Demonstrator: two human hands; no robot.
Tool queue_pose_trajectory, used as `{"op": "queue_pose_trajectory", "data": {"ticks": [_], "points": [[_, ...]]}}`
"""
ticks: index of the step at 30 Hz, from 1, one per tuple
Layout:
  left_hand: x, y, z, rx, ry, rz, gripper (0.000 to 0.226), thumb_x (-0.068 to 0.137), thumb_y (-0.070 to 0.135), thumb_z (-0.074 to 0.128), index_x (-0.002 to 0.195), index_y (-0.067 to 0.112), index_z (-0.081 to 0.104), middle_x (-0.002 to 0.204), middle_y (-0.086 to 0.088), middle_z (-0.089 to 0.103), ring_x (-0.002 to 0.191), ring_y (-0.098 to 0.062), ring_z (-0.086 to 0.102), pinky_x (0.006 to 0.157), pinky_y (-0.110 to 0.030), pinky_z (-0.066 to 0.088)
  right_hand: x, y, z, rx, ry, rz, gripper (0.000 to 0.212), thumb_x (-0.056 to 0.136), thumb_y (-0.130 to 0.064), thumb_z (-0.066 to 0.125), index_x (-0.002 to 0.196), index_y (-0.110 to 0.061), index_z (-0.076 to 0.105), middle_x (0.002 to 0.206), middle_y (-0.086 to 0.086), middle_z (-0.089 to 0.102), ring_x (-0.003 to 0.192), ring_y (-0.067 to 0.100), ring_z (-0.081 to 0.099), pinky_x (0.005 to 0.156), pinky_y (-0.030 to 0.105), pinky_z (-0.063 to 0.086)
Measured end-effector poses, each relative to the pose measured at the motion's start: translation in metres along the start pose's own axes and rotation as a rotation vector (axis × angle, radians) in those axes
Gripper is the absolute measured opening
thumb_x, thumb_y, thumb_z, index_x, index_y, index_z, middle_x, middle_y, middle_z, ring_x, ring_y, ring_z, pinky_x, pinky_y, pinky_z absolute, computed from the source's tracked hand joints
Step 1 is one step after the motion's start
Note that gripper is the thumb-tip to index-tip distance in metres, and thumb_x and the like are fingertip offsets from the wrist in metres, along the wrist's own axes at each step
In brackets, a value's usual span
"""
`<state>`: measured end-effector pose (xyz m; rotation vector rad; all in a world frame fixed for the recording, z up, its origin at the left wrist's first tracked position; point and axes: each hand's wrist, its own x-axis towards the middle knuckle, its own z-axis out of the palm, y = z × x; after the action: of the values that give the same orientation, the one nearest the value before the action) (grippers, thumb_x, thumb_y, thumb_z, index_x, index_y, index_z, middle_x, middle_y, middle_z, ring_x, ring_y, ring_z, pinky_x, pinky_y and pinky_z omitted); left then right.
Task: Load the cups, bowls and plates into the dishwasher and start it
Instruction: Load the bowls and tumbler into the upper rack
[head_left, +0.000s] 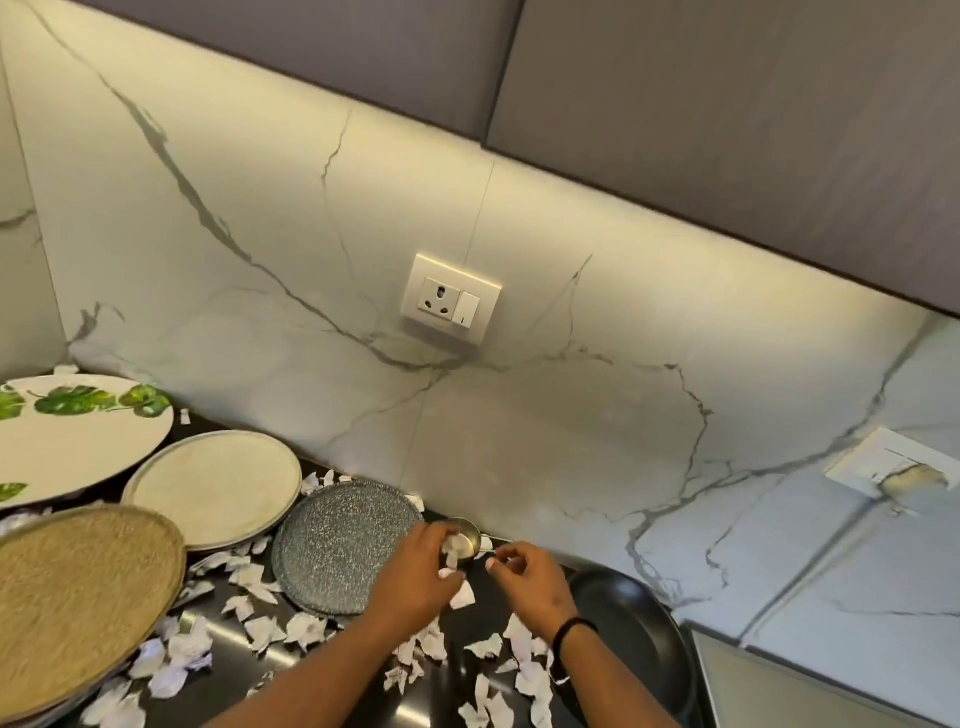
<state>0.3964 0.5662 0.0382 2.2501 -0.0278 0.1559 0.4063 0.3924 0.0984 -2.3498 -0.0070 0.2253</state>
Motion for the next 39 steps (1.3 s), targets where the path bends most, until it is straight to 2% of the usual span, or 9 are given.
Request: {"op": "queue_pose_trajectory", "data": {"ticks": [3,6,15,20,25,29,33,36,39], "points": [[0.034,0.004,-0.008,0.079,0.008,0.005,0.054,0.081,0.029,0.069,0.133,0.024,0.054,0.126,0.002,0.056,0.114,-0.018,0.055,0.095,-0.033,0.048,0.039,-0.005,-0.008,-0.158,0.033,-0.066,0.028,0.094,-0.032,0.066,0.117,-0.016,0.065,0.114,0.003,0.062,0.106,0.018,0.062,0.093,0.029,0.050],[0.056,0.002,-0.010,0.139,-0.007,0.002,0.058,0.078,0.028,0.068,0.135,0.023,0.053,0.130,-0.002,0.057,0.112,-0.020,0.059,0.096,-0.037,0.051,0.070,-0.006,-0.007,-0.256,0.050,-0.051,0.034,0.094,-0.037,0.064,0.123,-0.019,0.062,0.130,0.007,0.054,0.116,0.023,0.059,0.100,0.035,0.049],[0.079,-0.011,0.013,0.388,-0.158,-0.003,0.071,0.081,0.035,0.072,0.145,0.023,0.043,0.141,-0.004,0.047,0.127,-0.025,0.049,0.106,-0.042,0.040,0.106,0.011,0.017,-0.533,-0.155,-0.053,0.043,0.096,-0.032,0.058,0.136,-0.021,0.053,0.141,0.006,0.051,0.129,0.026,0.050,0.108,0.037,0.043],[0.092,-0.016,0.021,0.328,-0.158,-0.050,0.081,0.077,0.044,0.073,0.148,0.024,0.040,0.142,-0.003,0.046,0.129,-0.024,0.047,0.107,-0.040,0.040,0.119,0.020,0.019,-0.626,-0.181,-0.055,0.032,0.095,-0.023,0.056,0.127,-0.024,0.059,0.132,0.002,0.059,0.123,0.024,0.054,0.103,0.039,0.047],[0.100,-0.016,0.027,0.381,-0.233,-0.036,0.092,0.072,0.049,0.081,0.149,0.021,0.040,0.145,-0.002,0.048,0.132,-0.025,0.046,0.111,-0.042,0.038,0.131,0.025,0.016,-0.691,-0.212,-0.049,0.047,0.092,-0.009,0.056,0.135,-0.028,0.055,0.138,-0.002,0.056,0.128,0.022,0.050,0.107,0.041,0.045],[0.100,-0.016,0.035,0.417,-0.257,-0.028,0.080,0.072,0.039,0.085,0.140,0.017,0.050,0.136,-0.006,0.055,0.122,-0.026,0.054,0.100,-0.036,0.043,0.136,0.027,0.023,-0.726,-0.241,-0.079,0.040,0.090,-0.012,0.058,0.124,-0.032,0.060,0.124,-0.003,0.064,0.115,0.022,0.058,0.098,0.040,0.052],[0.102,-0.016,0.039,0.376,-0.182,-0.007,0.064,0.070,0.034,0.082,0.127,0.017,0.058,0.122,-0.002,0.059,0.111,-0.024,0.060,0.088,-0.030,0.046,0.132,0.029,0.024,-0.730,-0.235,-0.111,0.032,0.092,-0.017,0.054,0.119,-0.031,0.061,0.118,-0.002,0.067,0.111,0.022,0.060,0.096,0.038,0.051],[0.104,-0.014,0.036,0.276,-0.125,0.004,0.078,0.062,0.036,0.082,0.133,0.019,0.054,0.122,0.003,0.055,0.109,-0.020,0.056,0.090,-0.030,0.050,0.128,0.027,0.014,-0.675,-0.186,-0.144,0.026,0.093,-0.019,0.050,0.111,-0.030,0.064,0.111,-0.002,0.069,0.104,0.022,0.063,0.092,0.036,0.052],[0.104,-0.005,0.019,0.185,-0.051,0.017,0.086,0.058,0.039,0.080,0.136,0.018,0.052,0.123,0.004,0.053,0.109,-0.019,0.055,0.091,-0.036,0.054,0.125,0.019,0.000,-0.533,-0.119,-0.128,0.027,0.094,-0.017,0.049,0.112,-0.027,0.066,0.108,0.000,0.070,0.097,0.022,0.065,0.088,0.035,0.054]]}}
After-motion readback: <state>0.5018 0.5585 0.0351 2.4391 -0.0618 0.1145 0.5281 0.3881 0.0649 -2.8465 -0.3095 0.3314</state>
